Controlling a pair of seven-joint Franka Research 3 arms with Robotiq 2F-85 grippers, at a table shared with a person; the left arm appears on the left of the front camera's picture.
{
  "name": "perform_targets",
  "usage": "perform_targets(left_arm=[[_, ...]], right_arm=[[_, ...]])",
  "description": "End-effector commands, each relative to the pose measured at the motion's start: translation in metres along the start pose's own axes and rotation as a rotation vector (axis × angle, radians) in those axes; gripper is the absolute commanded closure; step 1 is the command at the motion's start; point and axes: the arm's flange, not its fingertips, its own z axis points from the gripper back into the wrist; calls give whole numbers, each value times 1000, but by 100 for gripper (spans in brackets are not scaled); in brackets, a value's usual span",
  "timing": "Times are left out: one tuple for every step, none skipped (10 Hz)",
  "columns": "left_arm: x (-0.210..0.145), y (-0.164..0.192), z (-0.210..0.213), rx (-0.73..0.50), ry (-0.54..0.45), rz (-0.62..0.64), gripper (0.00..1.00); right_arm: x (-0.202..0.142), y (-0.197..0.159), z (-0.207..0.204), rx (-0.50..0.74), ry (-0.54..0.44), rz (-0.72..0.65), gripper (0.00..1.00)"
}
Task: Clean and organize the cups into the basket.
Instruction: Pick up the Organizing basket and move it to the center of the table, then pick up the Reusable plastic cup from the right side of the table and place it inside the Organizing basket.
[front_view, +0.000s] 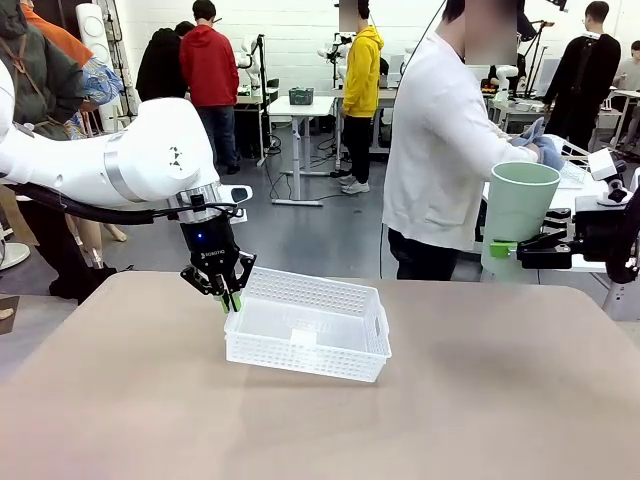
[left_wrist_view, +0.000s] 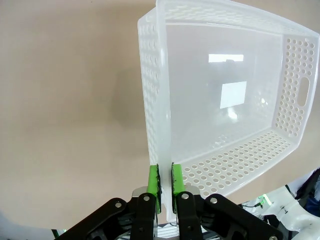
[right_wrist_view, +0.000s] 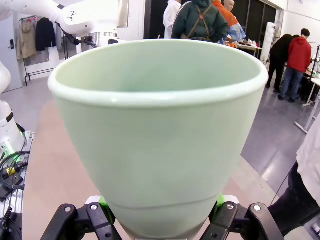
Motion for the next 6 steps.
perform_targets(left_arm=[[-1, 0, 0, 0, -11, 3, 100], [-1, 0, 0, 0, -11, 3, 100], [-1, 0, 0, 0, -11, 3, 100], [-1, 0, 0, 0, -11, 3, 100], [-1, 0, 0, 0, -11, 3, 100], [-1, 0, 0, 0, -11, 3, 100]], right_arm=[[0, 0, 0, 0, -1, -2, 96], [0, 0, 0, 0, -1, -2, 96], [0, 0, 0, 0, 0, 0, 20], [14, 4, -31, 60, 48, 53, 20], [25, 6, -61, 106, 102, 81, 20], [37, 9, -93, 147, 165, 106, 20]])
